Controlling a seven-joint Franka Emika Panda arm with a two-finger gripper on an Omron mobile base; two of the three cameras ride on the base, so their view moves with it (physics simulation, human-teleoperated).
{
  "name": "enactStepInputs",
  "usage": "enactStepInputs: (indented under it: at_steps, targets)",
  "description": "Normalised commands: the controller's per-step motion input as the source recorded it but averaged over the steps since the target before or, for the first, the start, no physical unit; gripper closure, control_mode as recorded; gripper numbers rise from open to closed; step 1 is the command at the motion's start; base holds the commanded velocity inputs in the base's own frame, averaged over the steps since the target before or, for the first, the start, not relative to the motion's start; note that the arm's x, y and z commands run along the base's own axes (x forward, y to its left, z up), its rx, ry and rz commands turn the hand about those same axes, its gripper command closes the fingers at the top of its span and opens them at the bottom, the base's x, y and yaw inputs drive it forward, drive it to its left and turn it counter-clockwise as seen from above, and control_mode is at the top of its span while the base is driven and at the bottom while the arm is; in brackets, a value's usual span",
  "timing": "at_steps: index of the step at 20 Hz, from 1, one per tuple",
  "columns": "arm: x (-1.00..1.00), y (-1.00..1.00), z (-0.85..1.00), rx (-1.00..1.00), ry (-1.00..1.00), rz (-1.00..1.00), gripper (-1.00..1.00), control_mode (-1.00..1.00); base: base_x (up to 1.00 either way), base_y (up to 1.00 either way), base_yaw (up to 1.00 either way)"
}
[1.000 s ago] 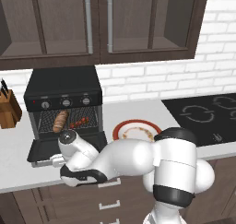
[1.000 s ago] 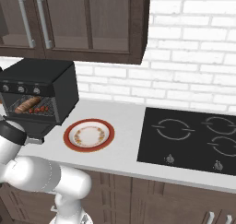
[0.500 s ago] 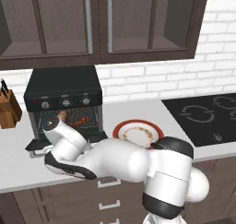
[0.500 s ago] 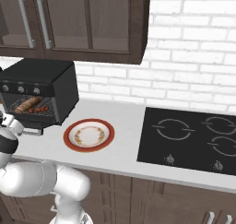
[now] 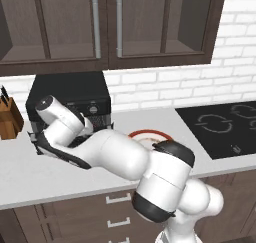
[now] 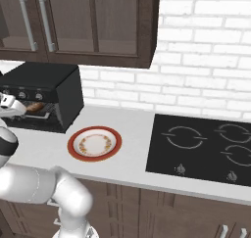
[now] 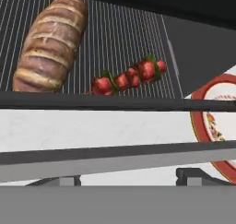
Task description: Pick up the kebab skewer and baguette bread, and place them inside the toaster oven. Close the toaster oven door and start by setting the timer.
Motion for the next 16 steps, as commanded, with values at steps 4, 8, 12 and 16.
enactStepInputs:
  at_steps: [4, 8, 12, 16]
  targets:
    - [0.79, 0.00, 0.01, 0.00, -0.02, 0.00, -1.00, -1.00, 0.00, 0.00, 0.00]
    - [0.68, 0.00, 0.00, 0.02, 0.00, 0.00, -1.00, -1.00, 0.00, 0.00, 0.00]
    - [0.73, 0.00, 0.00, 0.03, 0.00, 0.00, -1.00, -1.00, 0.00, 0.00, 0.00]
    - [0.36, 0.00, 0.00, 0.02, -0.02, 0.00, -1.00, -1.00, 0.00, 0.00, 0.00]
